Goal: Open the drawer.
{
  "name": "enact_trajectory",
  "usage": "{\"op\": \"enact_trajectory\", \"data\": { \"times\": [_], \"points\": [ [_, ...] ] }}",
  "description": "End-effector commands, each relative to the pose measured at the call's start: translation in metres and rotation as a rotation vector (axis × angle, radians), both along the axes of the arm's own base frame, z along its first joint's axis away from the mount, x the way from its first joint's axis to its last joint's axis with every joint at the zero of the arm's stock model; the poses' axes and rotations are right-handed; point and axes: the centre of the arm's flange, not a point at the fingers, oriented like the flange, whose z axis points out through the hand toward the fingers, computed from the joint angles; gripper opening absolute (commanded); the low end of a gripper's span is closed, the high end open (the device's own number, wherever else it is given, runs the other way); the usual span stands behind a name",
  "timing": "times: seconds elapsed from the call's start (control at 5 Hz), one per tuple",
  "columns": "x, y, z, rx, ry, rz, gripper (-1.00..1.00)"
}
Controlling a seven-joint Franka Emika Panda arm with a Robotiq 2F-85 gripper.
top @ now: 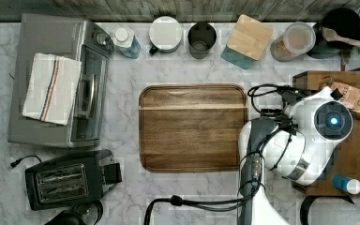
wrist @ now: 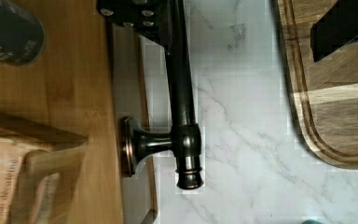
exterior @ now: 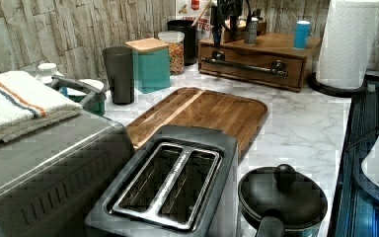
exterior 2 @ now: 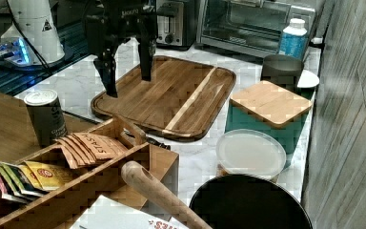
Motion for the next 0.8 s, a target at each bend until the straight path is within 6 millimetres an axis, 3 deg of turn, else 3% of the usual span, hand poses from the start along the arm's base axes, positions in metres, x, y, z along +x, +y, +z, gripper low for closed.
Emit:
{"op": "enact_trajectory", "data": {
  "times": [0.2, 0.4, 0.6, 0.8],
  "points": [
    [0.012, -0.003, 0.001, -0.139, -0.007, 0.166, 1.00],
    [-0.007, -0.022, -0.002, -0.178, -0.033, 0.138, 1.00],
    [-0.018, -0.028, -0.027, -0.121, -0.073, 0.103, 1.00],
    [-0.027, -0.015, -0.051, -0.075, -0.085, 0.033, 1.00]
  ]
}}
